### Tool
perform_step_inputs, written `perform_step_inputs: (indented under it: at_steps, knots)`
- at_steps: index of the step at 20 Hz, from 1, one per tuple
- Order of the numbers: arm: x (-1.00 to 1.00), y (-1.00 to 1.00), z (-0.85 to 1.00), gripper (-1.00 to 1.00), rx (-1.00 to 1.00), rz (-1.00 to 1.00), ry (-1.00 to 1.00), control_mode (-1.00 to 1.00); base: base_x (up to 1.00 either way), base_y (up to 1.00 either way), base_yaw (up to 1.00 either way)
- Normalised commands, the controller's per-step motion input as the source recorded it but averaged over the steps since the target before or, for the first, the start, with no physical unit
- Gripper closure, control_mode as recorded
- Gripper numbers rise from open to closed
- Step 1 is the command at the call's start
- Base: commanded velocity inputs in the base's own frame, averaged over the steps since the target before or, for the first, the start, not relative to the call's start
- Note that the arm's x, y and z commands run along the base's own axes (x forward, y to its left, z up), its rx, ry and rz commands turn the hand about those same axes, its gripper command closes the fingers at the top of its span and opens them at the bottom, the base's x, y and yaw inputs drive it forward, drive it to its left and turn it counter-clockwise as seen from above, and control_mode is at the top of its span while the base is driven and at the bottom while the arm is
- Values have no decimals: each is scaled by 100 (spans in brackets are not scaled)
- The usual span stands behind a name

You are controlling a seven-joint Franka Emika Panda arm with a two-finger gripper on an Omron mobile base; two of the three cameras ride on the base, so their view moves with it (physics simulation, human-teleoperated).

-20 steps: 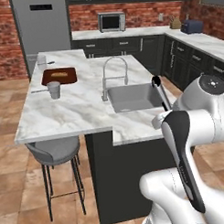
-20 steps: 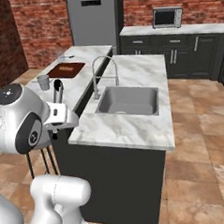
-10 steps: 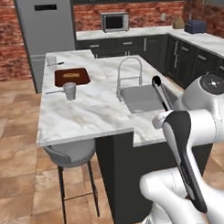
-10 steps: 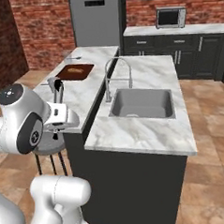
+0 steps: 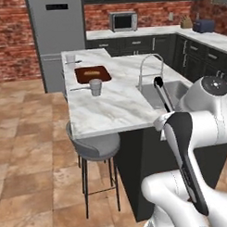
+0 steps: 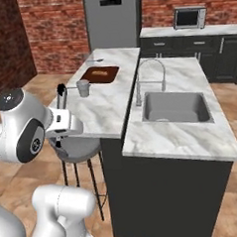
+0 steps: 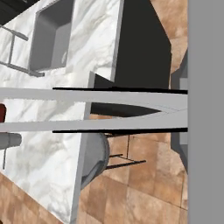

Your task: Take the tongs from the drawer on the right and place them on the dining counter next to the tray containing the hot dog.

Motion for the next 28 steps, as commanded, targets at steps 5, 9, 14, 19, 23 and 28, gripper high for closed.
perform_step_inputs:
  at_steps: [5, 9, 14, 19, 23, 28]
  knots:
    - [0, 0, 0, 100, 0, 0, 0, 100, -46, 84, -9]
    - [0, 0, 0, 100, 0, 0, 0, 100, -10, 98, -17]
    - [0, 0, 0, 100, 0, 0, 0, 100, -14, 100, -21]
    - [0, 0, 0, 100, 0, 0, 0, 100, 0, 100, -24]
    - [0, 0, 0, 100, 0, 0, 0, 100, -13, 100, -28]
    - [0, 0, 0, 100, 0, 0, 0, 100, -16, 100, -30]
